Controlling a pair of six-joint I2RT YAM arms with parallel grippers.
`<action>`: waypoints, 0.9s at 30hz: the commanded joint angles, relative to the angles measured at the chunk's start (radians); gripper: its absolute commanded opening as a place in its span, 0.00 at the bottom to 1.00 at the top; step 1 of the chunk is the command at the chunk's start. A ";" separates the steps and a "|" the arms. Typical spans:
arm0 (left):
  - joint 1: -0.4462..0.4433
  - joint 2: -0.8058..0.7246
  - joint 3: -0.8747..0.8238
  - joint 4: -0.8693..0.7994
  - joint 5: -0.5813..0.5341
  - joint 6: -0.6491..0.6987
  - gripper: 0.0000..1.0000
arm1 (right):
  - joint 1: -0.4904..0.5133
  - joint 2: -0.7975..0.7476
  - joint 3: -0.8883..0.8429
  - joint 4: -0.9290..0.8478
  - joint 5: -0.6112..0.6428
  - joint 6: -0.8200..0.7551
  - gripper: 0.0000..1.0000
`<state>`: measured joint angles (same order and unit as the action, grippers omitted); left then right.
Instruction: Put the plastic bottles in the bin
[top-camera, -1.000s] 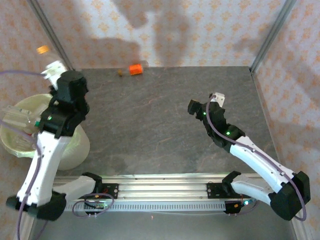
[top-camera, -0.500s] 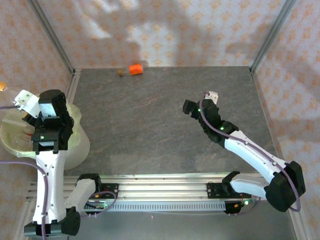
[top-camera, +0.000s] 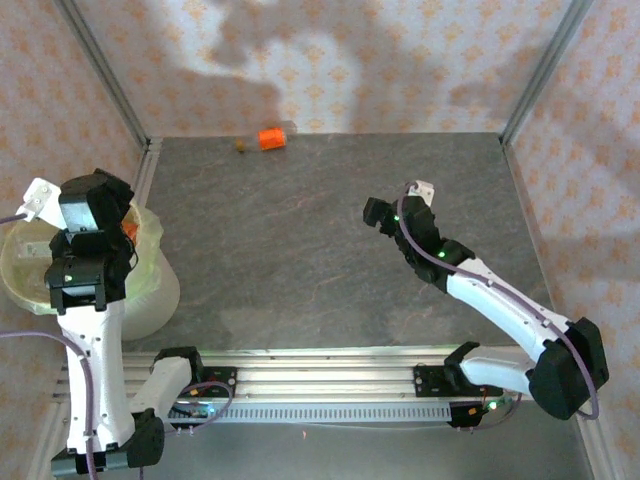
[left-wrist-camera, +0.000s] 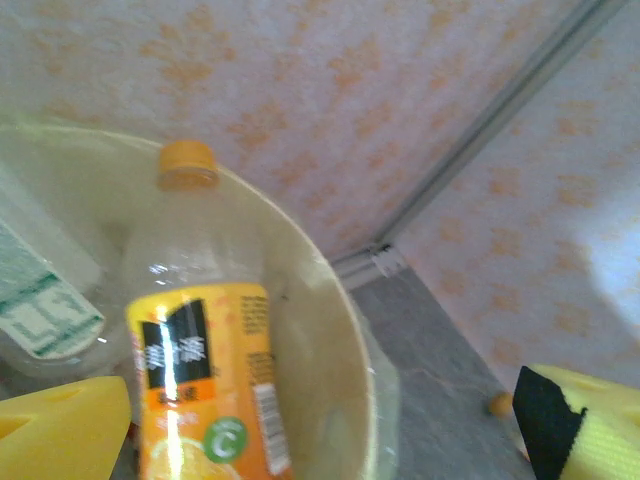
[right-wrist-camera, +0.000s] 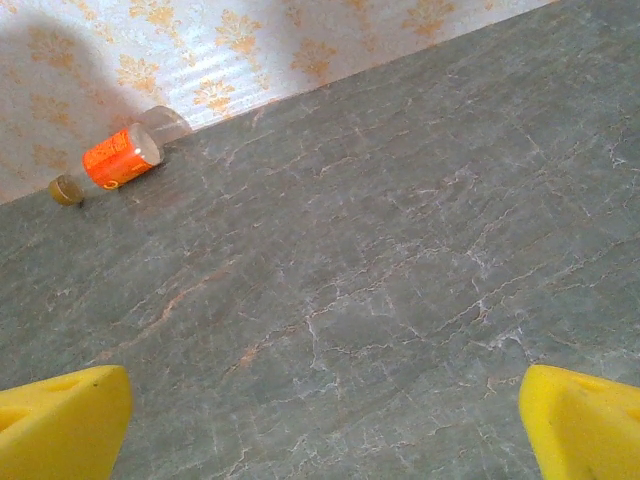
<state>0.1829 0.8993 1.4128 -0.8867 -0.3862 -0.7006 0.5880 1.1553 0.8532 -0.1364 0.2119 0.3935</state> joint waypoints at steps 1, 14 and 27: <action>-0.019 0.004 0.045 -0.009 0.097 -0.034 0.99 | -0.004 0.005 0.035 0.012 0.006 0.012 0.99; -0.458 0.300 0.178 0.258 0.137 0.021 0.99 | -0.006 0.008 0.008 0.059 0.074 0.001 0.99; -0.577 0.873 0.468 0.334 0.073 0.036 1.00 | -0.009 -0.009 0.018 -0.060 0.164 0.027 0.99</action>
<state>-0.3977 1.7618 1.8244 -0.5835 -0.2359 -0.6796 0.5877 1.1603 0.8623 -0.1467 0.3206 0.4072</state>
